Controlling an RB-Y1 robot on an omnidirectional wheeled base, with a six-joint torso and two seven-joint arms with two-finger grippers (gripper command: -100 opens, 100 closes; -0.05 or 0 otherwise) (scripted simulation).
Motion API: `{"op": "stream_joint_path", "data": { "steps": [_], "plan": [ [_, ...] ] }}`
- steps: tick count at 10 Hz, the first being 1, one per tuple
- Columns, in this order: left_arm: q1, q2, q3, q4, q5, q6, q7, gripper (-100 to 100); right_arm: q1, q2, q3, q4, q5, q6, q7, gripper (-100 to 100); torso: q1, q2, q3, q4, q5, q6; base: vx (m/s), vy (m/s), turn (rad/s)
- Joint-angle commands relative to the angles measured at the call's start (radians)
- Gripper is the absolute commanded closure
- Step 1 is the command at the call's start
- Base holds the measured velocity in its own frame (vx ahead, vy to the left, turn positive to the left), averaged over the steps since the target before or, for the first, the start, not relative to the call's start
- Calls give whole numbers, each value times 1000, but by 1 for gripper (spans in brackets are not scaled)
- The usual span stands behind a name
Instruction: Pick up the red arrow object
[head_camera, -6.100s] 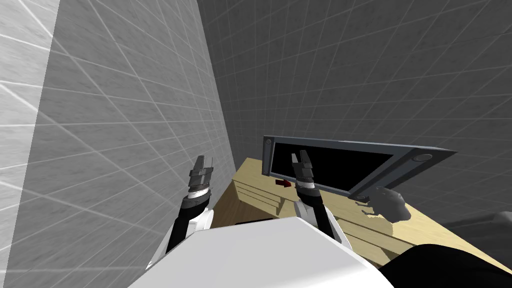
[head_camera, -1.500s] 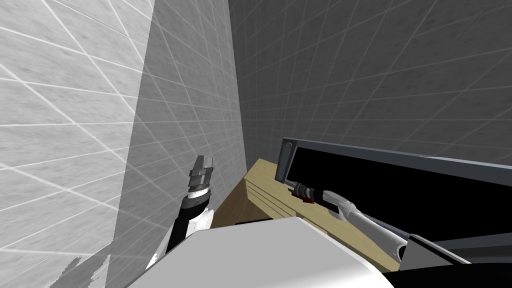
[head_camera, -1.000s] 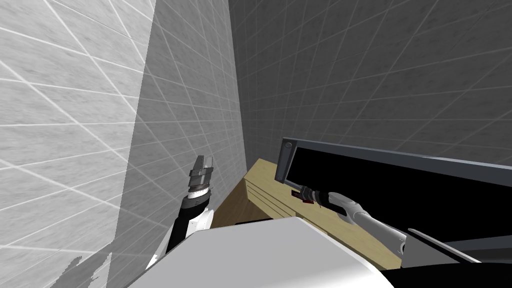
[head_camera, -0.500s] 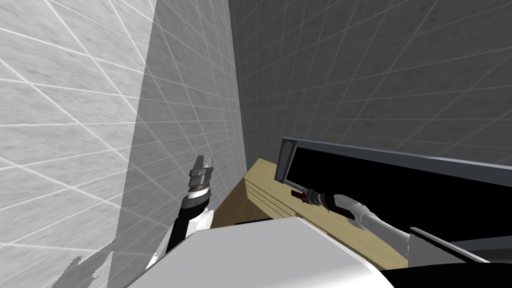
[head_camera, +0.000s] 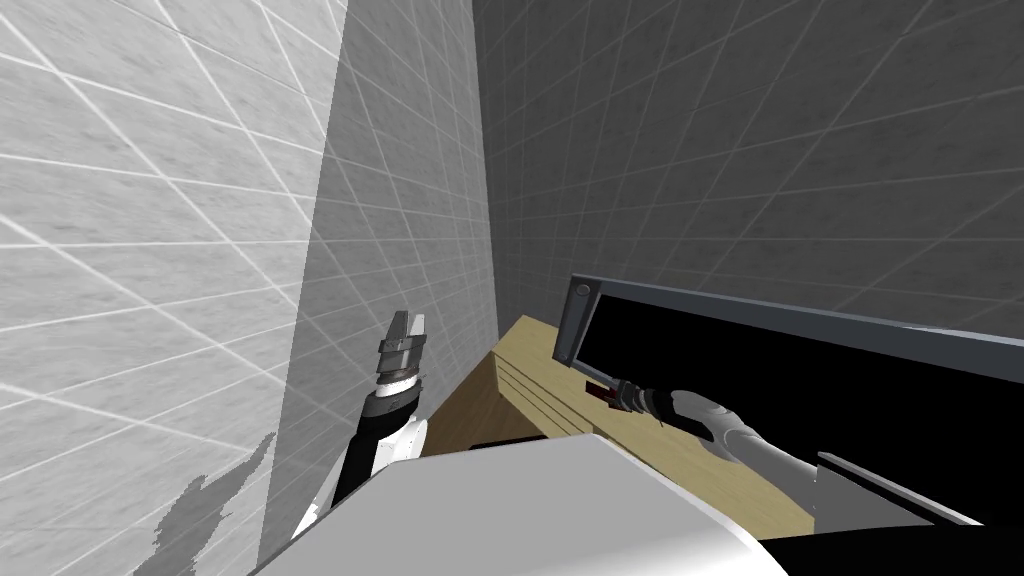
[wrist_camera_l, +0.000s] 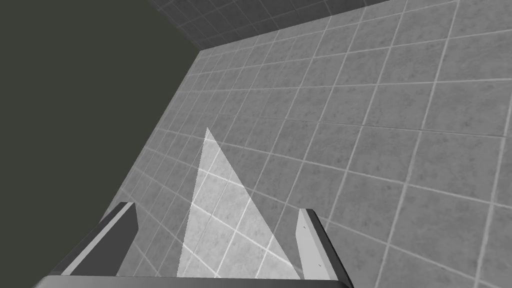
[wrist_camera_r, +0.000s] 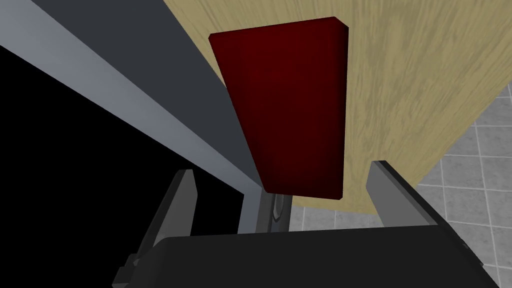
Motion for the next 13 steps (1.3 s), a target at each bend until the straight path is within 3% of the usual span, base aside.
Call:
{"op": "stream_joint_path", "data": {
  "steps": [1, 4, 5, 6, 7, 9, 12, 13],
  "plan": [
    [0, 0, 0, 0, 0, 0, 0, 0, 6, 5, 0, 5, -13, 48, -41, -100, 0, 0, 0, 0, 0, 0, -200, -123, 382],
    [0, 0, 0, 0, 0, 0, 0, 0, 14, 12, -1, 16, -36, 123, -110, -100, -5, 5, 4, 2, -1, 0, -211, -121, 407],
    [0, 0, 0, 0, 0, 0, 0, 0, 14, 12, -1, 16, -36, 127, -113, -100, -3, 4, 2, 1, -1, 0, -127, -50, 312],
    [0, 0, 0, 0, 0, 0, 0, 0, 18, 16, -1, 21, -48, 166, -149, -100, -2, 1, 1, 1, 0, 1, -151, -57, 381],
    [0, 0, 0, 0, 0, 0, 0, 0, 18, 16, -1, 21, -48, 167, -149, -100, -2, 1, 1, 0, 0, 0, -150, -50, 321],
    [0, 0, 0, 0, 0, 0, 0, 0, 26, 23, -1, 32, -71, 235, -217, -100, -3, 3, 2, 1, -1, 0, -233, -68, 487],
    [0, 0, 0, 0, 0, 0, 0, 0, 30, 26, -1, 38, -82, 286, -257, -100, -3, 4, 3, 1, -1, 1, -186, -31, 358],
    [0, 0, 0, 0, 0, 0, 0, 0, 34, 30, -1, 43, -94, 324, -293, -100, -3, 1, 1, 1, 0, 2, -180, -35, 356]
  ]
}}
